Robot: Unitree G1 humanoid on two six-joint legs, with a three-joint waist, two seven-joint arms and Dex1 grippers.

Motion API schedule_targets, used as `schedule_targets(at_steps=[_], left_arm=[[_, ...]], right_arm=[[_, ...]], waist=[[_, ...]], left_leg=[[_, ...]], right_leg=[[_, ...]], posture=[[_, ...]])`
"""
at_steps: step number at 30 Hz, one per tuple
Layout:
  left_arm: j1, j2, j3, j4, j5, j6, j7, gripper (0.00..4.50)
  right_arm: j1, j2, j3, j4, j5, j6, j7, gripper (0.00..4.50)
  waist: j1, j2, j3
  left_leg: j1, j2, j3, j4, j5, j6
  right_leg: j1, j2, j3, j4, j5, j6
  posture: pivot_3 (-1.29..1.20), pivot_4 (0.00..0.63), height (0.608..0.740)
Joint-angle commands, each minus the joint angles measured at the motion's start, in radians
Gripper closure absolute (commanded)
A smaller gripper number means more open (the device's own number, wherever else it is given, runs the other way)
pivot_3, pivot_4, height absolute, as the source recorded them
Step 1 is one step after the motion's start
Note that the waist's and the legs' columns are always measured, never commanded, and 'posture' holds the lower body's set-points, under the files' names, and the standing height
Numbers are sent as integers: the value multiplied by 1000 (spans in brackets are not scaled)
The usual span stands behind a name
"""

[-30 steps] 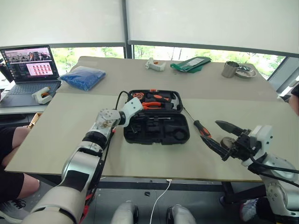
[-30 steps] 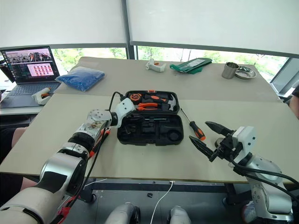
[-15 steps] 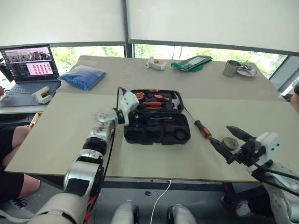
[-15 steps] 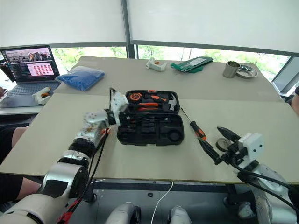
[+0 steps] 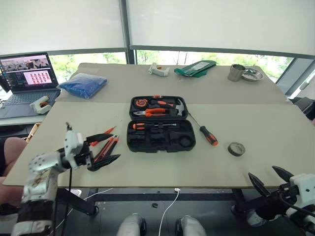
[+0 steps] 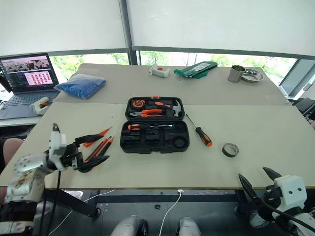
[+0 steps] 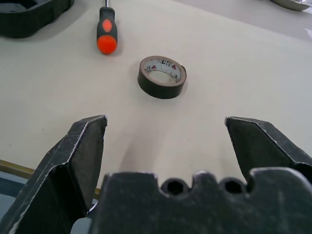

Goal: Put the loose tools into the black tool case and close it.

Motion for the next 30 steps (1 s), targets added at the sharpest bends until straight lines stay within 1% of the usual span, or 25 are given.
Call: schedule_targets(at_steps=[1, 5, 8, 9, 10, 12, 13, 18, 20, 22, 23, 24, 25, 28, 30], left_arm=[[22, 10, 39, -54, -38, -14, 17, 25], [7, -30, 17, -126, -73, 36, 74, 25], [-17, -49, -15, -161, -82, 77, 101, 25], [-26, -49, -25, -176, -89, 96, 101, 25], [-36, -48, -33, -187, -95, 111, 102, 25], [-61, -50, -41, -197, -108, 137, 115, 25], [-71, -51, -46, -204, -113, 149, 119, 25], [-87, -60, -68, -235, -105, 171, 132, 25], [-85, -63, -73, -241, -102, 171, 133, 25], [-82, -62, -76, -242, -101, 169, 131, 0], [-81, -62, -78, -242, -101, 169, 129, 0], [-79, -61, -78, -243, -102, 170, 128, 0], [-78, -61, -79, -243, -103, 170, 126, 0], [-77, -60, -83, -243, -104, 172, 119, 0], [-77, -62, -84, -245, -105, 173, 118, 0]], right_arm=[[-133, -84, 28, -73, 66, 161, -24, 0], [-396, -214, 156, -39, 90, 471, -65, 0], [-577, -274, 274, 44, 54, 603, -55, 0], [-639, -277, 306, 80, 43, 634, -62, 0], [-693, -274, 331, 112, 40, 663, -62, 0], [-782, -271, 396, 181, 22, 712, -47, 0], [-825, -265, 437, 223, 2, 726, -43, 0], [-990, -216, 558, 395, -59, 753, -21, 0], [-1037, -189, 590, 469, -102, 722, -36, 0], [-1067, -162, 600, 521, -134, 681, -52, 496], [-1076, -149, 598, 537, -142, 671, -57, 633], [-1081, -141, 596, 546, -149, 665, -57, 1018], [-1082, -134, 596, 553, -156, 654, -55, 1302], [-1074, -113, 577, 547, -160, 666, -65, 2422], [-1065, -97, 543, 534, -155, 675, -91, 2967]], waist=[[0, 0, 0], [-1, 0, 0], [6, 0, 0], [7, 0, 0], [7, 0, 0], [7, 0, 0], [6, 0, 0], [0, 0, 0], [-2, 0, 0], [-3, 0, 0], [-4, 0, 0], [-4, 0, 0], [-2, 0, 0], [-1, 0, 0], [-2, 0, 0]], left_leg=[[0, 0, 0, 0, 0, 0], [0, 2, 2, 0, 0, 0], [-3, 1, 4, 0, 1, 0], [-3, 1, 4, 0, 1, 1], [-4, 1, 4, 0, 5, 7], [-7, 1, 4, 0, 5, 7], [-8, 1, 4, 0, 5, 7], [-9, 1, 4, -1, 4, 7], [-9, 1, 5, -1, 4, 8], [-9, 2, 5, -1, 4, 7], [-9, 2, 5, -1, 4, 7], [-9, 2, 5, -1, 4, 7], [-9, 2, 5, -1, 4, 7], [-9, 2, 5, -1, 4, 7], [-9, 2, 5, -1, 4, 7]], right_leg=[[0, 0, 0, 0, 0, 0], [-1, 1, 0, -1, 2, -3], [0, 2, -2, 0, 3, -5], [0, 3, -3, 0, 3, -5], [0, 4, -3, 0, 3, -5], [-3, 5, -4, 0, 5, -2], [-4, 5, -4, 0, 9, -4], [-3, 7, -4, -3, 9, -4], [-3, 7, -4, -3, 10, -3], [-3, 8, -4, -4, 10, -2], [-3, 8, -4, -4, 10, -2], [-3, 8, -4, -4, 10, -1], [-3, 8, -4, -4, 10, -1], [-3, 8, -4, -4, 10, -3], [-3, 8, -4, -4, 11, -4]], posture=[[0, 150, 740], [0, 150, 740], [0, 150, 740], [0, 150, 740], [0, 150, 740], [0, 150, 740], [0, 150, 740], [0, 150, 740], [0, 150, 740], [0, 150, 740], [0, 150, 740], [0, 150, 740], [0, 150, 740], [0, 150, 740], [0, 150, 740]])
